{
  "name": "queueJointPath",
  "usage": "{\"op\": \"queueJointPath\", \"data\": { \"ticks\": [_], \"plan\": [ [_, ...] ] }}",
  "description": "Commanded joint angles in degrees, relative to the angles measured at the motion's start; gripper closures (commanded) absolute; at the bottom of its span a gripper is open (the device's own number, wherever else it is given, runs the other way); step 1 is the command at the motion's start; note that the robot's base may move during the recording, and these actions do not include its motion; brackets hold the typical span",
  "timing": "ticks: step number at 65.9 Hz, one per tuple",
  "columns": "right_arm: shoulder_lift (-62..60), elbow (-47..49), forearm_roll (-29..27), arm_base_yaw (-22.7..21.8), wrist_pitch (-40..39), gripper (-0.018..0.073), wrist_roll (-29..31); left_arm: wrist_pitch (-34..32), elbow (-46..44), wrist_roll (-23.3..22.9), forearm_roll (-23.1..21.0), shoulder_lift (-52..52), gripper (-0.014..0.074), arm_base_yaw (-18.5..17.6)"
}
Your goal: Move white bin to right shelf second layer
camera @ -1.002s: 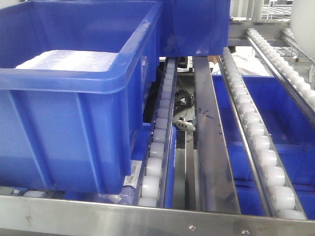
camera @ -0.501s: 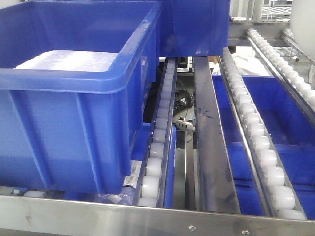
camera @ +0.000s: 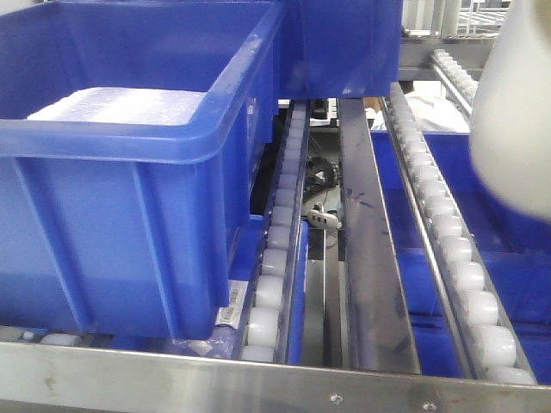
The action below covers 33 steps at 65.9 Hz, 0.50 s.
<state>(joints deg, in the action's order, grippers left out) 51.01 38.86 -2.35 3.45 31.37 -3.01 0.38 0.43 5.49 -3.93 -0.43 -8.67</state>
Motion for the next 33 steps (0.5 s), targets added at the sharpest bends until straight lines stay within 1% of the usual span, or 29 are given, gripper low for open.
{"op": "queueJointPath", "data": {
  "ticks": [1, 8, 33],
  "plan": [
    [2.9, 3.7, -0.3, -0.3, -2.2, 0.0536, 0.1, -5.0, 1.9, -0.4, -0.3, -0.8, 0.0512, -0.1],
    [4.6, 4.4, -0.3, -0.3, -1.4, 0.0536, 0.1, -5.0, 1.9, -0.4, -0.3, -0.8, 0.0512, -0.1],
    [4.6, 4.4, -0.2, -0.3, 0.6, 0.0536, 0.1, -5.0, 1.9, -0.4, -0.3, -0.8, 0.0512, -0.1]
  ]
}}
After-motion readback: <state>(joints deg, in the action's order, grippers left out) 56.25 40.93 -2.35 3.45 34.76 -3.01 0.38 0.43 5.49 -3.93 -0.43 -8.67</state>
